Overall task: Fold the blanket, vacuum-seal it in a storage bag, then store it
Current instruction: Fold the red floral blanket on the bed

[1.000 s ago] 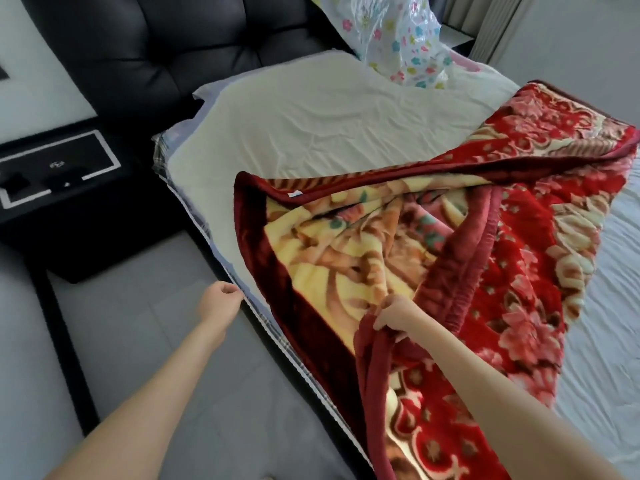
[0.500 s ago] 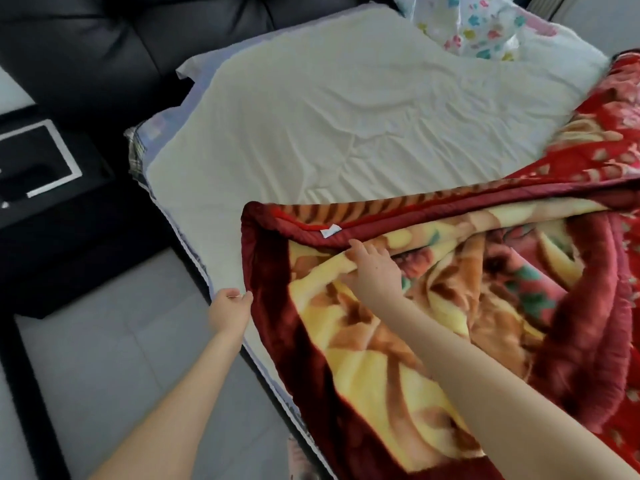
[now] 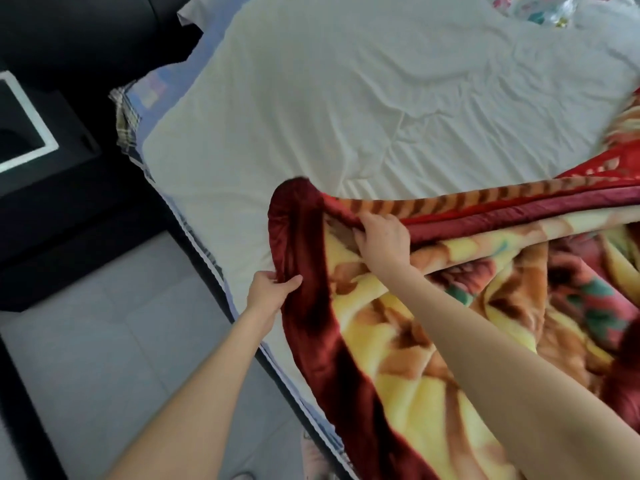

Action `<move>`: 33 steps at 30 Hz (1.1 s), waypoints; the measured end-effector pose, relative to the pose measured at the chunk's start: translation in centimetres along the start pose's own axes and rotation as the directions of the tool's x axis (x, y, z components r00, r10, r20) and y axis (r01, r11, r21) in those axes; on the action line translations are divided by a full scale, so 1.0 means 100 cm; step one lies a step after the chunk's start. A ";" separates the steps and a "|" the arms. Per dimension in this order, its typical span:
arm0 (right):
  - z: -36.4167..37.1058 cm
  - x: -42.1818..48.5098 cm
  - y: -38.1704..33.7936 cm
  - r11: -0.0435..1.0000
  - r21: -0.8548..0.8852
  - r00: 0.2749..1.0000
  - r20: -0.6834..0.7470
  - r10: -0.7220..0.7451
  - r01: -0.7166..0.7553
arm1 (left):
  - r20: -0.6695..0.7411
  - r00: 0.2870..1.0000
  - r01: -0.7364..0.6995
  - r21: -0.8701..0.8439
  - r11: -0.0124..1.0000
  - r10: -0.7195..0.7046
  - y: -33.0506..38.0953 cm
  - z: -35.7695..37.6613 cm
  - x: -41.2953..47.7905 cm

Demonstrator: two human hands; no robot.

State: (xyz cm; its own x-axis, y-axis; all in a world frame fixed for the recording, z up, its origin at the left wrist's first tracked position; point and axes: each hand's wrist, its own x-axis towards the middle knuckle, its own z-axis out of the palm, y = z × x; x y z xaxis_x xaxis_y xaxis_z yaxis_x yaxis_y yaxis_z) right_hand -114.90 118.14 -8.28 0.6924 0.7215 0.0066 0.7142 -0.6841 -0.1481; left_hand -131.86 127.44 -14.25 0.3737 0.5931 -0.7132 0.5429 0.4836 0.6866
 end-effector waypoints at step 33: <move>-0.078 -0.404 0.184 0.666 0.046 0.667 0.094 0.740 -0.745 | 0.640 0.748 -0.611 0.562 0.558 0.174 -0.102 0.154 -0.242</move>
State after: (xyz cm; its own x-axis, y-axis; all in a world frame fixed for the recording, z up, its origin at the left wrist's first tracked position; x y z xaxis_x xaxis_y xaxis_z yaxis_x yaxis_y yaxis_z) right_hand -128.93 75.51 -3.55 0.9802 -0.0150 -0.1976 -0.0451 -0.9879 -0.1486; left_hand -134.89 98.26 -6.20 0.8557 0.1156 -0.5043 0.4971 -0.4541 0.7394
